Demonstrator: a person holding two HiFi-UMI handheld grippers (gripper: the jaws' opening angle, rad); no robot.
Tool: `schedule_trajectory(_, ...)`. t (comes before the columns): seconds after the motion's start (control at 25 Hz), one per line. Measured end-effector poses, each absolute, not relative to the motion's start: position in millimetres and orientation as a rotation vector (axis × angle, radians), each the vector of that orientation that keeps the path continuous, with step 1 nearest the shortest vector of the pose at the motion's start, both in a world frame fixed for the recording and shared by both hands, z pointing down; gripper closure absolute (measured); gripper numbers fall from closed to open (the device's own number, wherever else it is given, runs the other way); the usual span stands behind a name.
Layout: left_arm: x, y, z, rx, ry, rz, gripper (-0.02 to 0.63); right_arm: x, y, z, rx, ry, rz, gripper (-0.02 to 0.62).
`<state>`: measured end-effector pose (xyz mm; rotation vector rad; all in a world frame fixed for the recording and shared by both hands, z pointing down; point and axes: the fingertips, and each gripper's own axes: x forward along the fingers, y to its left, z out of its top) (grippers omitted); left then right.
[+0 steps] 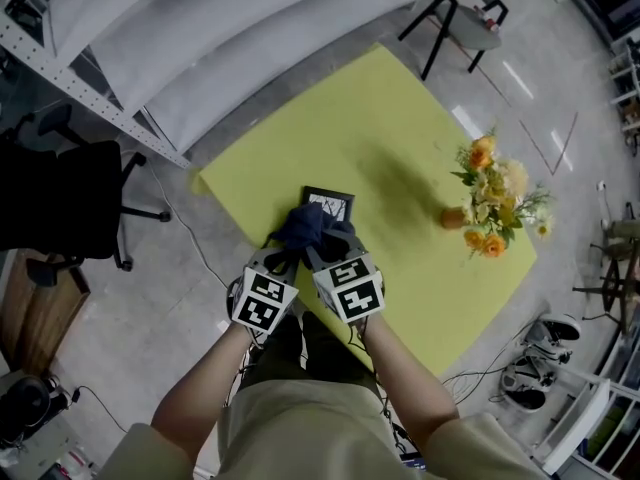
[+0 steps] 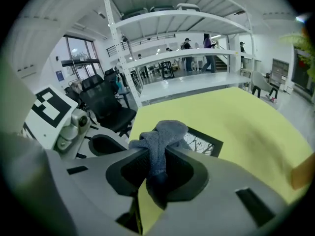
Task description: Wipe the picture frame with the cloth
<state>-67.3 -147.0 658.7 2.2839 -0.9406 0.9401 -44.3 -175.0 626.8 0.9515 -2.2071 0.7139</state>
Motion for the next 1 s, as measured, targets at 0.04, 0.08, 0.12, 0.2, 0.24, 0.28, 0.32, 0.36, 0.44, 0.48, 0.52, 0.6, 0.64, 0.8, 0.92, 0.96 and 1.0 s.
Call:
schedule_trajectory(0.04, -67, -147, 661, 2.280, -0.938, 0.940, 0.598, -47, -173, 634, 0.943, -2.190, 0.725, 0.505)
schedule_trajectory(0.08, -66, -147, 663, 2.277, -0.935, 0.942, 0.599, -47, -170, 641, 0.938, -2.175, 0.739, 0.505)
schedule_trajectory(0.12, -66, -146, 664, 2.276, -0.932, 0.942, 0.599, -47, -168, 647, 0.933, -2.162, 0.753, 0.505)
schedule_trajectory(0.2, -66, -147, 665, 2.280, -0.928, 0.933, 0.598, -44, -165, 653, 0.930, -2.145, 0.766, 0.505)
schedule_trajectory(0.24, -66, -147, 665, 2.282, -0.927, 0.925, 0.598, -40, -164, 655, 0.930, -2.138, 0.762, 0.505)
schedule_trajectory(0.28, -67, -147, 665, 2.284, -0.925, 0.919, 0.598, -35, -164, 656, 0.933, -2.129, 0.753, 0.505)
schedule_trajectory(0.32, -66, -147, 665, 2.287, -0.922, 0.915, 0.598, -30, -163, 658, 0.938, -2.118, 0.743, 0.505)
schedule_trajectory(0.36, -66, -147, 665, 2.289, -0.920, 0.915, 0.598, -23, -163, 658, 0.944, -2.107, 0.735, 0.505)
schedule_trajectory(0.44, -66, -147, 665, 2.294, -0.913, 0.923, 0.598, -11, -161, 659, 0.955, -2.086, 0.723, 0.505)
schedule_trajectory(0.48, -65, -147, 665, 2.296, -0.909, 0.928, 0.598, -5, -160, 659, 0.960, -2.077, 0.714, 0.503)
schedule_trajectory(0.52, -65, -147, 666, 2.297, -0.905, 0.933, 0.598, 2, -158, 658, 0.966, -2.066, 0.702, 0.503)
schedule_trajectory(0.6, -65, -147, 666, 2.298, -0.897, 0.943, 0.598, 15, -156, 658, 0.980, -2.036, 0.675, 0.503)
schedule_trajectory(0.64, -65, -147, 666, 2.297, -0.893, 0.952, 0.598, 22, -154, 657, 0.989, -2.016, 0.660, 0.503)
schedule_trajectory(0.8, -67, -148, 665, 2.294, -0.893, 1.001, 0.598, 45, -153, 642, 1.059, -2.003, 0.685, 0.503)
schedule_trajectory(0.92, -72, -150, 653, 2.303, -0.918, 0.999, 0.598, 53, -157, 610, 1.129, -2.081, 0.754, 0.503)
schedule_trajectory(0.96, -75, -152, 646, 2.310, -0.931, 0.993, 0.598, 56, -160, 598, 1.153, -2.101, 0.747, 0.503)
schedule_trajectory(1.0, -77, -154, 637, 2.320, -0.947, 0.985, 0.598, 58, -163, 585, 1.178, -2.118, 0.730, 0.503)
